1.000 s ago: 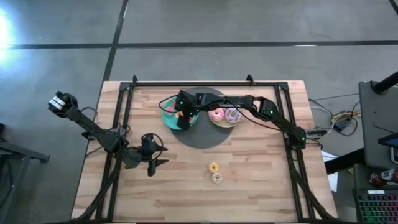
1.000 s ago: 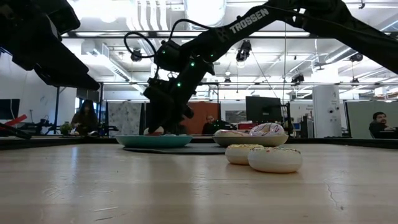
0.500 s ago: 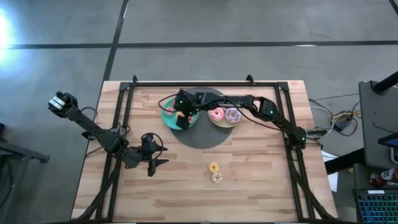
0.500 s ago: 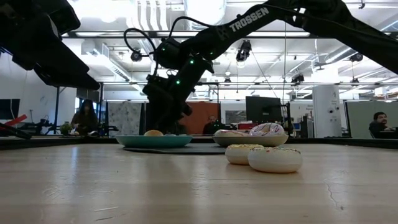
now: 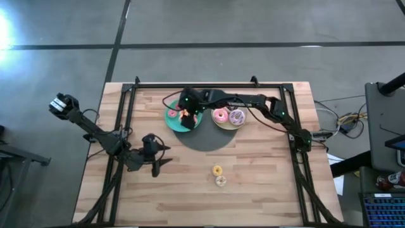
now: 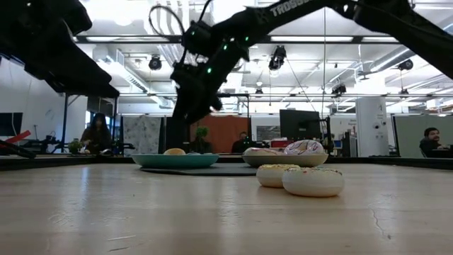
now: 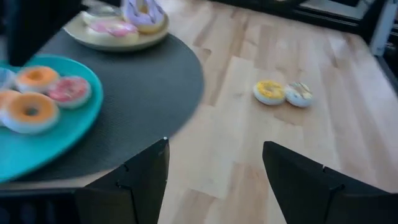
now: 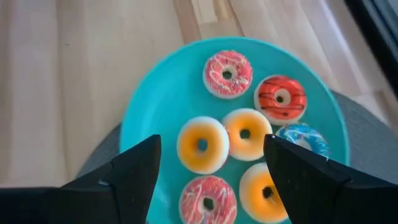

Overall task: Pick & Place donuts
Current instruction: Put the small yellow donut on the green plate

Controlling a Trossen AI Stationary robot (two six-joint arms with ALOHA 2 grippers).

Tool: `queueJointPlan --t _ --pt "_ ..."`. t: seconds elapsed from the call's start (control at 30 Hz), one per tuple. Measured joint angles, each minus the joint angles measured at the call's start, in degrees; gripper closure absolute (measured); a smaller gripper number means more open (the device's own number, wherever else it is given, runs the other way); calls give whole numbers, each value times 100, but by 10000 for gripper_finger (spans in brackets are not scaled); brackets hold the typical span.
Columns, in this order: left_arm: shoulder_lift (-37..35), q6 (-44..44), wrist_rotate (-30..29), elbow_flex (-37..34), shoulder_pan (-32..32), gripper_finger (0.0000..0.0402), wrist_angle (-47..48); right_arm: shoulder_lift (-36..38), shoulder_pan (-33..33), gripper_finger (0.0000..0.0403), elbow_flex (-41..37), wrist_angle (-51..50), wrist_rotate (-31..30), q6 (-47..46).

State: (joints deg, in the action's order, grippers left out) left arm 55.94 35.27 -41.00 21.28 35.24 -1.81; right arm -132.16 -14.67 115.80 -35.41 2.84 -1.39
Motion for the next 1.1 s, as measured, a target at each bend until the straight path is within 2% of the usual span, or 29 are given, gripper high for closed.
queueJointPlan --t 0.1,0.3,0.43,0.8,1.1 --pt "0 -88 -205 0 -2 168 5 241 80 127 -46 -205 -2 50" --pt "9 -86 -248 0 -13 168 -52 742 415 129 -416 -371 -18 207" --pt "74 -140 -250 0 -13 168 -211 1202 728 135 -1011 -220 -452 365" --pt "519 -932 -245 0 -28 168 -1476 3208 1534 150 -3894 1521 -813 15" --pt "1195 -1652 -237 0 -54 168 -2697 4648 2190 154 -6378 3282 -1401 -548"
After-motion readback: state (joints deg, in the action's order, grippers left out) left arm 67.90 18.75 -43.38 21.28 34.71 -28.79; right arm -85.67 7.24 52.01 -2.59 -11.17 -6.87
